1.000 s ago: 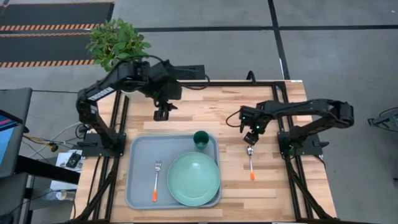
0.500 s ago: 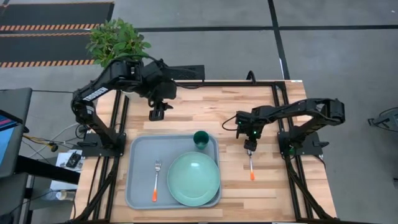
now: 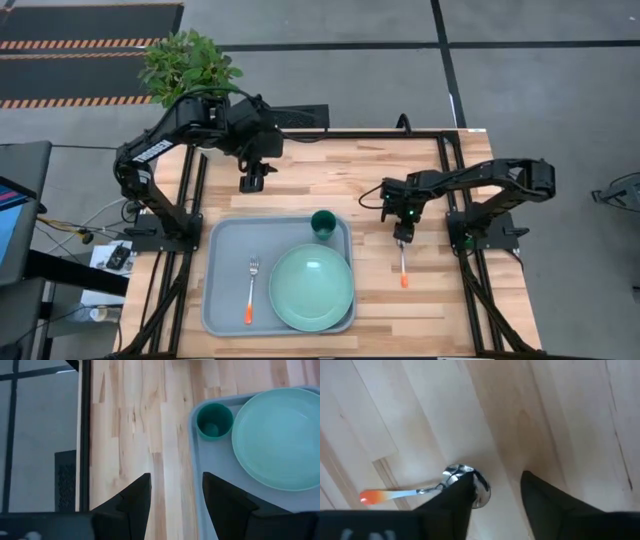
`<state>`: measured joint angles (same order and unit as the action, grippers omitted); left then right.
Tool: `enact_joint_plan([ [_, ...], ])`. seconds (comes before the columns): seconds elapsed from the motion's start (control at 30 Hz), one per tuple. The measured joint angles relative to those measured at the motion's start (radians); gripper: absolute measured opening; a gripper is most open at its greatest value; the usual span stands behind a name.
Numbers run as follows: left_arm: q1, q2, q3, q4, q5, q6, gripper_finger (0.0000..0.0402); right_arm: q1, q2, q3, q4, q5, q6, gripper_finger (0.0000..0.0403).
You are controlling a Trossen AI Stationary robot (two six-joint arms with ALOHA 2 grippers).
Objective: Pick and place plate/cup/fork/spoon on tray
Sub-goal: Put the orange spoon to the left side of the orange fork on the blue serving tray
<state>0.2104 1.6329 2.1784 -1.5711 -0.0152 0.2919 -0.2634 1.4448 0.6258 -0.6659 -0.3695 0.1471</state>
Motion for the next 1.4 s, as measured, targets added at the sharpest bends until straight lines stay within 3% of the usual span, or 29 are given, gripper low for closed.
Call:
enact_joint_plan([
  [0.3,0.000,-0.002,0.000,0.000,-0.013,-0.017,0.0165,0.003,-0.001,-0.003,-0.001,-0.036,0.009,0.0030],
  [0.37,0.003,-0.012,0.000,0.002,-0.020,-0.017,0.0165,0.002,-0.021,-0.001,0.004,-0.050,0.014,0.0012],
  [0.63,0.064,-0.083,-0.007,0.028,-0.017,-0.032,0.0165,-0.017,-0.146,0.062,-0.023,-0.029,0.032,0.0006],
  [0.83,0.140,-0.153,-0.087,0.094,0.022,0.000,0.0165,-0.055,-0.248,0.186,-0.159,-0.021,0.019,0.0004],
  [1.1,0.221,-0.271,-0.336,0.241,0.090,0.033,0.0165,-0.117,-0.322,0.396,-0.217,-0.053,0.010,0.0003],
  [1.4,0.280,-0.436,-0.649,0.413,0.125,0.024,0.0165,-0.123,-0.229,0.661,-0.131,-0.063,0.019,0.0004],
])
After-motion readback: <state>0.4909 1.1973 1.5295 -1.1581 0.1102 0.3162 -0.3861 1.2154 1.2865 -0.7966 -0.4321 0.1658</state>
